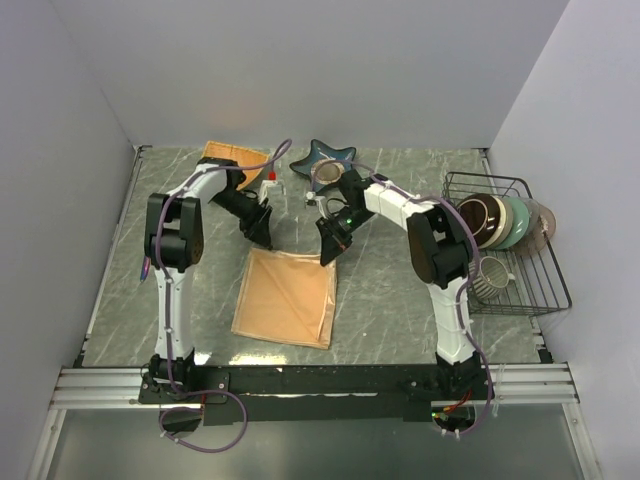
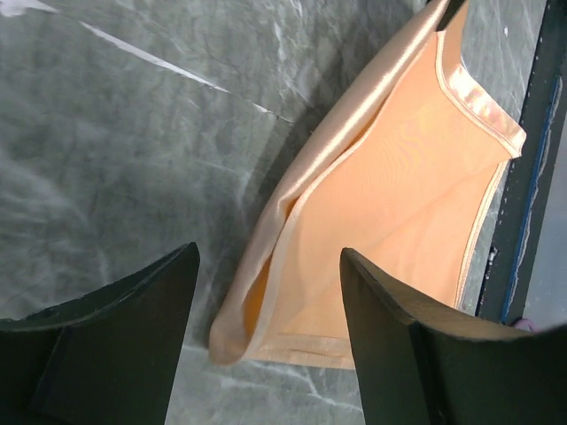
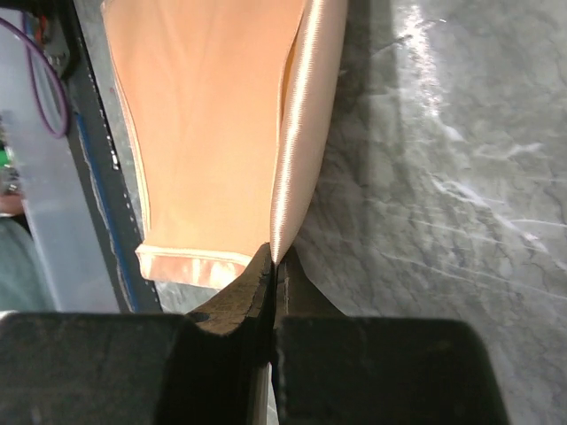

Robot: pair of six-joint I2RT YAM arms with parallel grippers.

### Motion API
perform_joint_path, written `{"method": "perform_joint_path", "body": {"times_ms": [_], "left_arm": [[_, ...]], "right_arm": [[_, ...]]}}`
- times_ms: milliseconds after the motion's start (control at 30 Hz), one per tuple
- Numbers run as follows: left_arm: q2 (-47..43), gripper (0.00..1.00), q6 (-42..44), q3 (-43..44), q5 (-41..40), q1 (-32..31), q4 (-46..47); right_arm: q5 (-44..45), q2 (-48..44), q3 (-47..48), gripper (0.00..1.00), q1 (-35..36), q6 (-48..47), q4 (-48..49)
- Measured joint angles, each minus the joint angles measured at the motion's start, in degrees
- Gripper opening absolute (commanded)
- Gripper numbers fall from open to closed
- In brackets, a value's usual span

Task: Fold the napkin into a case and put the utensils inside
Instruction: Pick up the upper triangle-folded napkin from the center of the board.

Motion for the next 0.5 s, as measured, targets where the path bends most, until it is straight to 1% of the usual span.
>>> {"method": "perform_joint_path", "body": {"times_ms": [167,300,500], "left_arm": [[1.1,0.72,1.4,0.9,0.0,-0.5,-0.9],[1.1,0.71,3.0,1.0,0.0,-0.7,-0.6],[1.3,0.71,7.8,1.4,-0.1,-1.9,-2.1]], "right_arm": [[1.3,-2.3,-1.1,0.0,1.0,-1.6,0.9],[2.4,-3.4,-1.7,0.0,1.7,-2.8,1.6],[3.0,-3.8,-1.9,0.0,2.3,-4.4,1.7]]}}
